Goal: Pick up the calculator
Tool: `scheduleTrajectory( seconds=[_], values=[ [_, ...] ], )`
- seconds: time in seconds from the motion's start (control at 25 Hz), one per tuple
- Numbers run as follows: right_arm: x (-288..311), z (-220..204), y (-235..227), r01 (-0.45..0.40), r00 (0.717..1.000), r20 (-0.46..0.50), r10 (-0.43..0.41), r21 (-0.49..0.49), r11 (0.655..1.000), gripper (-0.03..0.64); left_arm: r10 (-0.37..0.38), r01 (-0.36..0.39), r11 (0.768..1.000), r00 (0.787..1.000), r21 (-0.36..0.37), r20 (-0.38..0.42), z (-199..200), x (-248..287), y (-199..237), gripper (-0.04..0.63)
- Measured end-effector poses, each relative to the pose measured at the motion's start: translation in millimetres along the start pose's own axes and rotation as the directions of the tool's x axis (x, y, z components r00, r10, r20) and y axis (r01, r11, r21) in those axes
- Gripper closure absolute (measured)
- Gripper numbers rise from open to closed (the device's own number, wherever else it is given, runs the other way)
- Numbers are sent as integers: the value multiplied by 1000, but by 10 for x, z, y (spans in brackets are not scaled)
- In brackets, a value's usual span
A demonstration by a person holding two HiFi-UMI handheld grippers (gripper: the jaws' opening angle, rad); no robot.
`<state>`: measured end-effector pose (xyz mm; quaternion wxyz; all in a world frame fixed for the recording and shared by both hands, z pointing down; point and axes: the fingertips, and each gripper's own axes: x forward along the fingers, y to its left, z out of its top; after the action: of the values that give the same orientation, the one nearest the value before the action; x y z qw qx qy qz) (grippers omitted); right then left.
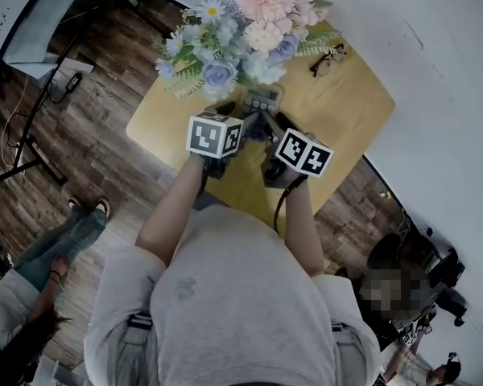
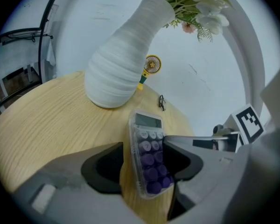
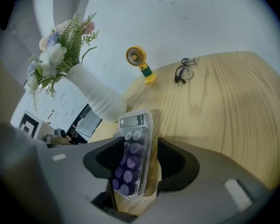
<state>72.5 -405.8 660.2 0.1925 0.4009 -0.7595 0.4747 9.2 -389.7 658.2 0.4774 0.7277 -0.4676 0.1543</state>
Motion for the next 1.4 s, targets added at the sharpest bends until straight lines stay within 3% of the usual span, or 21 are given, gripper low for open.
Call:
scheduleTrajectory(
  seconds=[0.28, 0.36, 0.76, 1.4],
  values=[
    [35, 5, 51, -53, 999, 5, 52, 36, 998, 418, -25, 25, 1000, 1000, 2, 6, 40, -14, -24, 336],
    [41, 1, 68, -64, 998, 8, 63, 49, 997, 428, -39, 39, 999, 999, -8, 9, 38, -7, -43, 385],
    [26, -2, 109, -69, 998, 2, 69, 27, 997, 428, -73, 76, 996, 995, -45, 67, 62, -49, -49, 387],
    [-311, 218, 452, -57, 988, 130, 80, -172, 983, 431, -61, 36, 989, 982, 142, 178, 235, -369, -263, 402]
  ],
)
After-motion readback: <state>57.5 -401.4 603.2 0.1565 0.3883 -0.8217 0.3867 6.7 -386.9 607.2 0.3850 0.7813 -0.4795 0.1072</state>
